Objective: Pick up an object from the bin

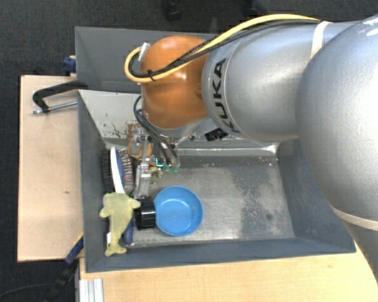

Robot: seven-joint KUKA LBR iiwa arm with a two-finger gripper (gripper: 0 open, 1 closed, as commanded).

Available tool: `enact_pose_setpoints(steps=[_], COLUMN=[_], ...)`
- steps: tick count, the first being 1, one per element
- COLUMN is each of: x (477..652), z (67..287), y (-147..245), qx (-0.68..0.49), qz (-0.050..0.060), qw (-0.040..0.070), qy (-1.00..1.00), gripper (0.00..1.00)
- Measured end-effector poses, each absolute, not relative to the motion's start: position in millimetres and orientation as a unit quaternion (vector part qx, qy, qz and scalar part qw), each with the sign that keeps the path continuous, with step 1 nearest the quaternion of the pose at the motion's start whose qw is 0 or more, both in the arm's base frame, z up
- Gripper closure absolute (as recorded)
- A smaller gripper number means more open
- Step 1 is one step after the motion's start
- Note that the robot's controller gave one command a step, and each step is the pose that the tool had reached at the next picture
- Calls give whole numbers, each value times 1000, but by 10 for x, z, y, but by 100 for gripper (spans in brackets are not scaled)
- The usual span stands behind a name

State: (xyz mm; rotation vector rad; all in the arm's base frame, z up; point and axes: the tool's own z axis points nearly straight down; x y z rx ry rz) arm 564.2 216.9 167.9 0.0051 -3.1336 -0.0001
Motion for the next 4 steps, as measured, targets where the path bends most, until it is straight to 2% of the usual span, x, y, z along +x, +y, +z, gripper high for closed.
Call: enact_pose_setpoints(steps=[1,2,3,4], x=[4987,5334,5336,5196], z=[677,993,1008,688], y=[1290,1710,1026,1143], qx=[99,1,113,99], qz=[1,11,1,-1], qw=[4,3,0,2], qy=[-995,-1000,-994,-995], gripper=[0,0,0,0])
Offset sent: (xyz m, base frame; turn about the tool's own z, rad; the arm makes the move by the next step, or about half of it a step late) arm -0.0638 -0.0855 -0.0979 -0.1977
